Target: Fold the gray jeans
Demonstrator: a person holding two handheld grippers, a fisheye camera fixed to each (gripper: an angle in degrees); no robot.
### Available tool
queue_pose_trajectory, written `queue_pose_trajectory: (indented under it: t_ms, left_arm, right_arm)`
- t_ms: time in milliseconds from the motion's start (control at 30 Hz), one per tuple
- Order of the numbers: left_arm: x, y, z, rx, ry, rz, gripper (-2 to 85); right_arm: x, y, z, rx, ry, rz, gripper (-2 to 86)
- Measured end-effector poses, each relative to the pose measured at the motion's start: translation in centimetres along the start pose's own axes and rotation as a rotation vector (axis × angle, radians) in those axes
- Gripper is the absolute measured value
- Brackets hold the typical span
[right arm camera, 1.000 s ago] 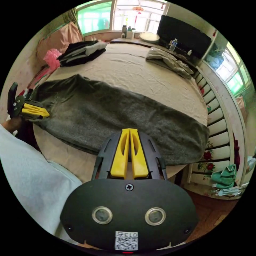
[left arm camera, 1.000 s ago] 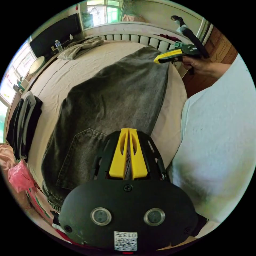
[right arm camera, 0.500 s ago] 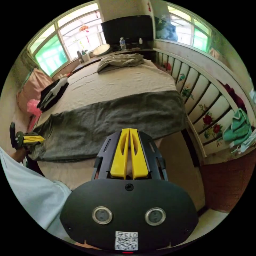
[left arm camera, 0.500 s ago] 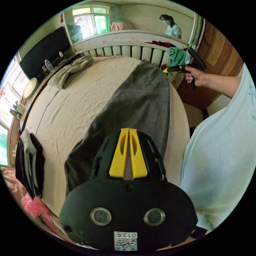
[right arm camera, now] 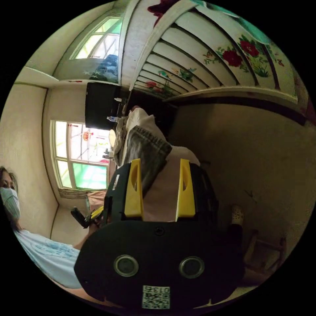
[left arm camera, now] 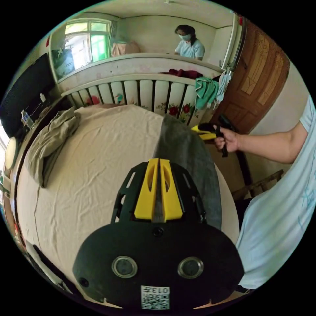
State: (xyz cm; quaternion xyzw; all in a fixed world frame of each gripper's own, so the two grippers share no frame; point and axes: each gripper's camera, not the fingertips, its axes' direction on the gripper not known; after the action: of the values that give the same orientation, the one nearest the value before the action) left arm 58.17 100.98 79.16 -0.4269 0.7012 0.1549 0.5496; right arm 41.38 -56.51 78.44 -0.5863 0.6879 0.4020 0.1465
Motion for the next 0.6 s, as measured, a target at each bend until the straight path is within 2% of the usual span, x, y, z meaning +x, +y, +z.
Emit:
queue_pose_trajectory:
  t_ms: [67, 133, 200, 267, 367, 433, 533, 600]
  left_arm:
    - [-2.6, -4.8, 4.6, 0.029, 0.090, 0.035, 4.7]
    - [-4.1, -8.1, 8.6, -0.013, 0.171, 0.067, 6.0]
    - [-5.1, -10.8, 12.2, -0.064, 0.232, 0.098, 6.2]
    - [-5.4, -13.3, 15.7, -0.113, 0.245, 0.172, 6.4]
    - [-5.5, -14.8, 18.5, -0.134, 0.258, 0.250, 6.9]
    - [-5.9, -15.0, 19.4, -0.123, 0.275, 0.283, 7.5]
    - [-7.4, -14.7, 20.6, -0.133, 0.292, 0.320, 8.3]
    - [-8.6, -14.1, 20.9, -0.120, 0.307, 0.340, 8.8]
  right_arm:
    - [1.0, -0.7, -0.1, -0.047, -0.045, 0.012, 16.9]
    - [1.9, -1.2, -0.4, -0.056, -0.124, 0.044, 15.3]
    - [2.5, -1.5, -1.1, -0.053, -0.278, 0.059, 9.8]
    - [2.4, -1.6, -1.4, -0.081, -0.349, 0.064, 6.4]
    - [0.1, -1.3, -3.8, -0.025, -0.312, -0.027, 3.7]
    - [-2.8, -0.7, -5.5, -0.007, -0.305, -0.158, 3.2]
    - [-10.5, 1.4, -7.0, -0.071, -0.109, -0.506, 3.3]
    - [-16.6, 4.3, -6.8, -0.136, 0.089, -0.794, 3.4]
